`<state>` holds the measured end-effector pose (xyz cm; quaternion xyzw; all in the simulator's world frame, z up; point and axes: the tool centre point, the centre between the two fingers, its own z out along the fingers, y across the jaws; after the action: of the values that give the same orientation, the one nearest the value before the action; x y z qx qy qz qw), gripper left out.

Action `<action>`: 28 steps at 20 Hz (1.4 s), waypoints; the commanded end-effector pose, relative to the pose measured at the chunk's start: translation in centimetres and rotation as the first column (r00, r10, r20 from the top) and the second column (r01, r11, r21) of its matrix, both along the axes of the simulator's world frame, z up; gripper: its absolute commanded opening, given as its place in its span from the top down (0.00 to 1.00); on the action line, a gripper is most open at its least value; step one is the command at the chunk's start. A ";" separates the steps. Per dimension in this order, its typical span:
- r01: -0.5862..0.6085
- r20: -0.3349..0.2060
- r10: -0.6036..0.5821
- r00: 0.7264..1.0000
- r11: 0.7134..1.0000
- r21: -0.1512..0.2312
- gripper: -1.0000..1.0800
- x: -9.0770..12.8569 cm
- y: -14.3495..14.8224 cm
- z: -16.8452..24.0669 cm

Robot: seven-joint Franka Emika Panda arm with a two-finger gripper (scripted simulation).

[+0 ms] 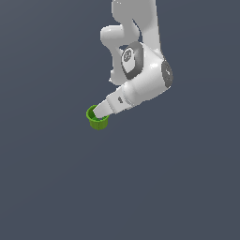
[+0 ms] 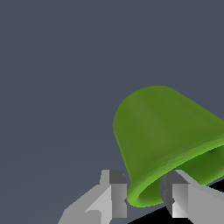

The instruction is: Pick up the object and move it to a goal position.

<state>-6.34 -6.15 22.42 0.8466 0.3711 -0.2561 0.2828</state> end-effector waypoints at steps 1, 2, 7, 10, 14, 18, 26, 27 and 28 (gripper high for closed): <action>0.000 0.002 0.000 1.000 1.000 0.000 1.00 -1.1 -0.5 2.5; 0.000 0.002 0.000 1.000 1.000 0.000 1.00 -1.5 -0.7 3.4; 0.000 0.002 0.000 1.000 1.000 0.001 1.00 -3.7 -1.8 8.5; 0.001 0.001 -0.001 1.000 1.000 0.001 1.00 -5.1 -2.5 11.7; 0.002 0.001 -0.002 1.000 1.000 0.001 1.00 -6.7 -3.3 15.6; 0.002 0.001 -0.002 1.000 1.000 0.000 1.00 -8.0 -4.0 19.0; 0.002 0.002 -0.002 1.000 1.000 -0.001 1.00 -9.4 -4.8 23.0; 0.001 0.002 -0.001 1.000 1.000 -0.001 1.00 -9.4 -4.8 23.2; 0.001 0.002 -0.001 1.000 1.000 -0.001 1.00 -9.5 -4.8 23.3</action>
<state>-15.70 -10.94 45.37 0.8470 0.3700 -0.2559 0.2832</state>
